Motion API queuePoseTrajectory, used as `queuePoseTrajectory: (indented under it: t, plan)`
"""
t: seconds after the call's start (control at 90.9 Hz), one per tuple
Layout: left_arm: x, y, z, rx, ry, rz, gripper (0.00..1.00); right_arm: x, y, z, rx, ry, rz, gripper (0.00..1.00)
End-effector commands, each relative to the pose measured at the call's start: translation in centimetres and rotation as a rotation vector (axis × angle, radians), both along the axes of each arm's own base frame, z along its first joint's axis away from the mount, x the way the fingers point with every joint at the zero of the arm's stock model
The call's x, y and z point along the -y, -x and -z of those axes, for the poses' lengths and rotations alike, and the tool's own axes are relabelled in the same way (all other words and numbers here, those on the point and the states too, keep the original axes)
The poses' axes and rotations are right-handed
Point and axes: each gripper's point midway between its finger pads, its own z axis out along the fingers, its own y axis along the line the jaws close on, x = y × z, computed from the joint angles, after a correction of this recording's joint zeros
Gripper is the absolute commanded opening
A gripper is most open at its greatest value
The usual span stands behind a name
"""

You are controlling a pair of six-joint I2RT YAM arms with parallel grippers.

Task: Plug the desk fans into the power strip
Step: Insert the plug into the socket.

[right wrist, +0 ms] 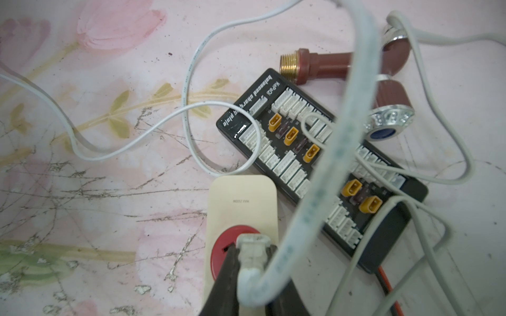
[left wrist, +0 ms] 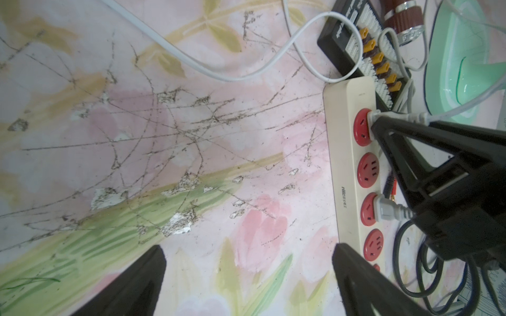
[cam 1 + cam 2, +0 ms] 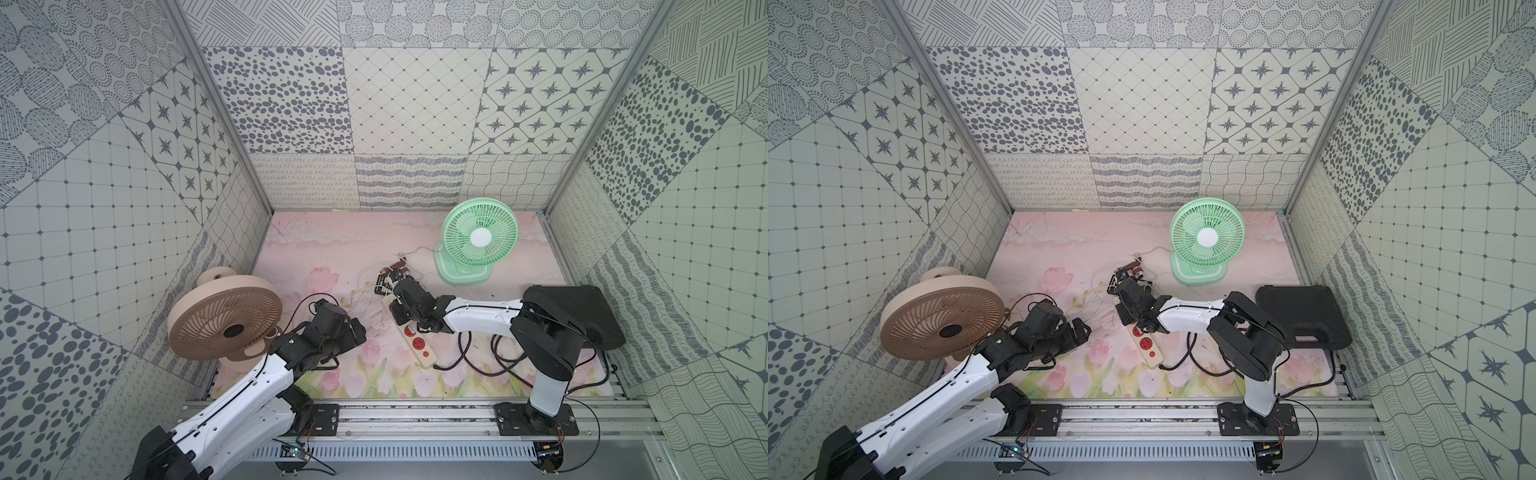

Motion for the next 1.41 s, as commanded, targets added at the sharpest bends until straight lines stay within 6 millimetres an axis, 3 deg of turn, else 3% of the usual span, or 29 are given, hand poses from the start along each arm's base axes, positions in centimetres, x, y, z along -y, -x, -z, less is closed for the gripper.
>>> queuePoseTrajectory:
  t: [0.0, 0.044, 0.187, 0.418, 0.737, 1.001, 1.1, 1.189, 1.398]
  plan:
    - [-0.1, -0.4, -0.2, 0.002, 0.008, -0.009, 0.99, 3.3, 5.4, 8.1, -0.286, 0.202, -0.063, 0.00]
    - [-0.1, -0.4, -0.2, 0.003, 0.007, -0.008, 0.99, 2.8, 5.1, 7.4, -0.278, 0.187, -0.063, 0.00]
    - [-0.2, -0.3, -0.3, 0.004, 0.004, -0.008, 0.99, 1.9, 4.7, 5.8, -0.265, 0.154, -0.065, 0.15]
    - [-0.1, -0.4, -0.4, 0.005, 0.009, -0.006, 1.00, 1.0, 3.8, 3.2, -0.252, 0.095, -0.059, 0.25]
    - [0.0, -0.5, -1.2, 0.015, 0.014, 0.001, 0.99, 0.2, 3.0, -0.6, -0.220, 0.033, -0.058, 0.46]
    - [0.8, -0.7, -3.4, 0.044, 0.055, 0.024, 0.99, 0.6, 3.0, -4.8, -0.175, -0.025, -0.051, 0.65]
    - [1.2, -0.7, -4.4, 0.056, 0.078, 0.037, 0.99, 0.8, 3.2, -6.7, -0.151, -0.055, -0.054, 0.77]
    - [1.6, -0.7, -5.4, 0.062, 0.102, 0.053, 0.99, 1.1, 3.4, -8.4, -0.130, -0.079, -0.056, 0.96]
    - [2.4, -0.1, -8.7, 0.101, 0.171, 0.093, 0.99, 2.2, 4.4, -12.0, -0.097, -0.142, -0.063, 0.97]
